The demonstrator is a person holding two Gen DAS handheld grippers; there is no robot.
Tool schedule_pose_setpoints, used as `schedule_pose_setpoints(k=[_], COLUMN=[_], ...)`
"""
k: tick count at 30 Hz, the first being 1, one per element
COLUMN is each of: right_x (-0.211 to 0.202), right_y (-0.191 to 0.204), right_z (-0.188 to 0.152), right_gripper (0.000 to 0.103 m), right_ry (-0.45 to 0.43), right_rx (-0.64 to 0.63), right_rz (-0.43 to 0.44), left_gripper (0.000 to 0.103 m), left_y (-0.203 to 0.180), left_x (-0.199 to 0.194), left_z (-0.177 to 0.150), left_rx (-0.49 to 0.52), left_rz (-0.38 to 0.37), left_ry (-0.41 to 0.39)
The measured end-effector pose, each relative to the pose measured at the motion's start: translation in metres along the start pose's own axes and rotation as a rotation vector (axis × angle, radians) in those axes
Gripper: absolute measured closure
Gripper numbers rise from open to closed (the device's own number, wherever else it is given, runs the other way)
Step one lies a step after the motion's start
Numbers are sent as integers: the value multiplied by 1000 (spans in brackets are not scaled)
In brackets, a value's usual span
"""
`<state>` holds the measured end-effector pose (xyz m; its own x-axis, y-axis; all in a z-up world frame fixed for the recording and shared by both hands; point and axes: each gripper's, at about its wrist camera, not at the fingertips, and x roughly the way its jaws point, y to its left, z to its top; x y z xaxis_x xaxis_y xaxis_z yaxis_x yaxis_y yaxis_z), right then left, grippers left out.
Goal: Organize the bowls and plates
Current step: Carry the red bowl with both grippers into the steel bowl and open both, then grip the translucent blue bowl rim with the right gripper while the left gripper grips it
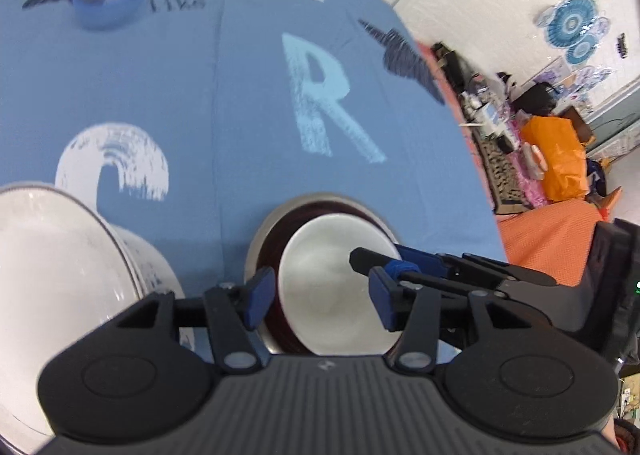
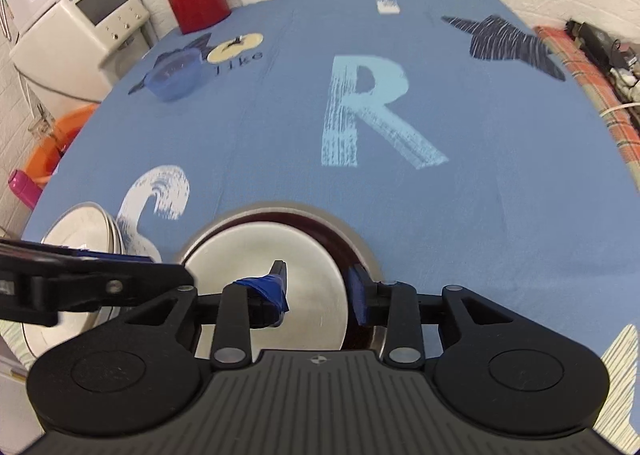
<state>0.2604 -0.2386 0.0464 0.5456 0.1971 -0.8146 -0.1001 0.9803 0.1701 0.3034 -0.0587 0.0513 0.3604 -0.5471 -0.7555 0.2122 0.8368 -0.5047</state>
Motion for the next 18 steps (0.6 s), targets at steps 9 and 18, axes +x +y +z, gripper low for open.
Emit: schedule_pose_setpoints(k=[9,18], right_x=[-18,33], right_y=[7,72], right_z=[21,73], right_gripper=[84,81], right_ry=[-59,5], right_rx=[38,24], right_rz=[42,151], left_gripper=[50,50], left_y=[50,179], left_x=[-68,-103], left_z=[23,64], left_rx=[-14,-166], left_rz=[46,210], left_ry=[-153,-227])
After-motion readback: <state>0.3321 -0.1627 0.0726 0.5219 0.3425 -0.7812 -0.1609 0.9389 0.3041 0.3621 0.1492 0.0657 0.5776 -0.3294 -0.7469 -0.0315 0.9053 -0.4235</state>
